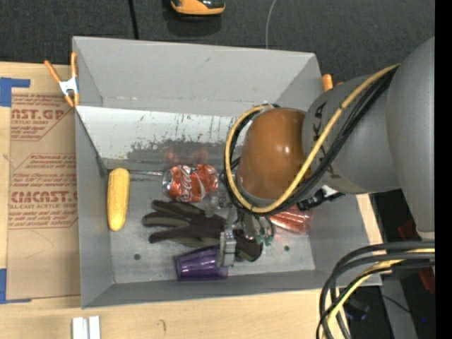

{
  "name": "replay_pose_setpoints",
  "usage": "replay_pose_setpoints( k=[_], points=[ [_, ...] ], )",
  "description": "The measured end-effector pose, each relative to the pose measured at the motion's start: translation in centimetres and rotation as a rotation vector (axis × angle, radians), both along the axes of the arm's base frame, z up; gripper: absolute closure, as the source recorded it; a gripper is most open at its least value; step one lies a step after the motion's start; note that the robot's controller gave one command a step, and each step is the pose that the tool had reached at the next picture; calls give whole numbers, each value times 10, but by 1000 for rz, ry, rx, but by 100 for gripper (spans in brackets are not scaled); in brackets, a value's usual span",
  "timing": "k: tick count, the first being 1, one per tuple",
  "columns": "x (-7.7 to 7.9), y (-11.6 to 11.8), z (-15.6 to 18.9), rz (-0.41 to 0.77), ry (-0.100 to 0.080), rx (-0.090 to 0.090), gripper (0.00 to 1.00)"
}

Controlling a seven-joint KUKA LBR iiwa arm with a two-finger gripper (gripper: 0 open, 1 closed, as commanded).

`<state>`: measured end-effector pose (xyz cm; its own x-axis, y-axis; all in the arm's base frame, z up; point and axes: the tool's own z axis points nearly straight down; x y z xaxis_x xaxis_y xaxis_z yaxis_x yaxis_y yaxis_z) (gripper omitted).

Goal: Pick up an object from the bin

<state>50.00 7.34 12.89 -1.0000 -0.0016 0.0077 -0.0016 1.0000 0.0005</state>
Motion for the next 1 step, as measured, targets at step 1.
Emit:
replay_pose_setpoints(
  k=[1],
  points=[
    [2, 0, 4, -1, -8, 1, 0]
  ],
)
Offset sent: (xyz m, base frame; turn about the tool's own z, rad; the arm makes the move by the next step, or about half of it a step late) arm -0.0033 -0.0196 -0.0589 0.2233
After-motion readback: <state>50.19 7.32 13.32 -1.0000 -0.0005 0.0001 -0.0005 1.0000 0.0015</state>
